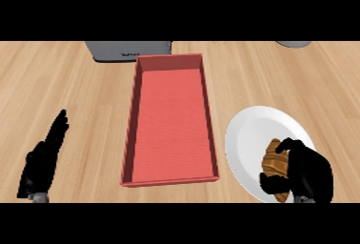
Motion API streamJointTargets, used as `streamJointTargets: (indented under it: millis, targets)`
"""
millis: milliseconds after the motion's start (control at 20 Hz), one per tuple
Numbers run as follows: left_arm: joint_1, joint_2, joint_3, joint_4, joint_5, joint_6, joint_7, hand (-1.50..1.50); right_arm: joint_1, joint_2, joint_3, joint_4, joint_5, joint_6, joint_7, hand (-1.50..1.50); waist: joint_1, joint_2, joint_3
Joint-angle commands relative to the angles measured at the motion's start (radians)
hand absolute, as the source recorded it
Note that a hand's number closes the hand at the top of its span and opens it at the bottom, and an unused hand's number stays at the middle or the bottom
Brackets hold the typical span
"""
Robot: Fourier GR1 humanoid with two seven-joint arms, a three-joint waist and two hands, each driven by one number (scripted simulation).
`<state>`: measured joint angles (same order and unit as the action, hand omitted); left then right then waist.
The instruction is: Pick the croissant from the plate and place it in the cardboard box
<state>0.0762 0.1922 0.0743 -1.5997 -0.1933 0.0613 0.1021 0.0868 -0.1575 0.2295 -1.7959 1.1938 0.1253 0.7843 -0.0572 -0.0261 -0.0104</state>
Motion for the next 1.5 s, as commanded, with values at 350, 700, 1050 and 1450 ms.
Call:
streamJointTargets:
  millis: [350,700,1050,1450]
  targets:
    - [-0.043,0.010,0.004,0.015,0.012,-0.024,-0.001,0.00,0.112,0.155,0.450,-0.548,0.382,0.028,0.333,1.50,0.039,0.015,0.007]
    - [-0.112,-0.022,-0.033,0.058,-0.037,0.003,0.021,0.00,-0.162,0.157,0.661,-0.583,0.434,0.084,0.467,1.50,0.057,0.025,0.008]
    - [-0.063,0.008,-0.002,0.065,-0.005,-0.037,-0.058,0.00,-0.478,0.156,0.533,-0.419,0.255,0.083,0.591,1.50,0.079,0.028,0.007]
    - [-0.090,0.006,0.000,0.055,0.010,-0.051,-0.019,0.00,-0.730,0.157,0.270,-0.115,0.031,-0.001,0.562,1.50,0.096,0.031,0.008]
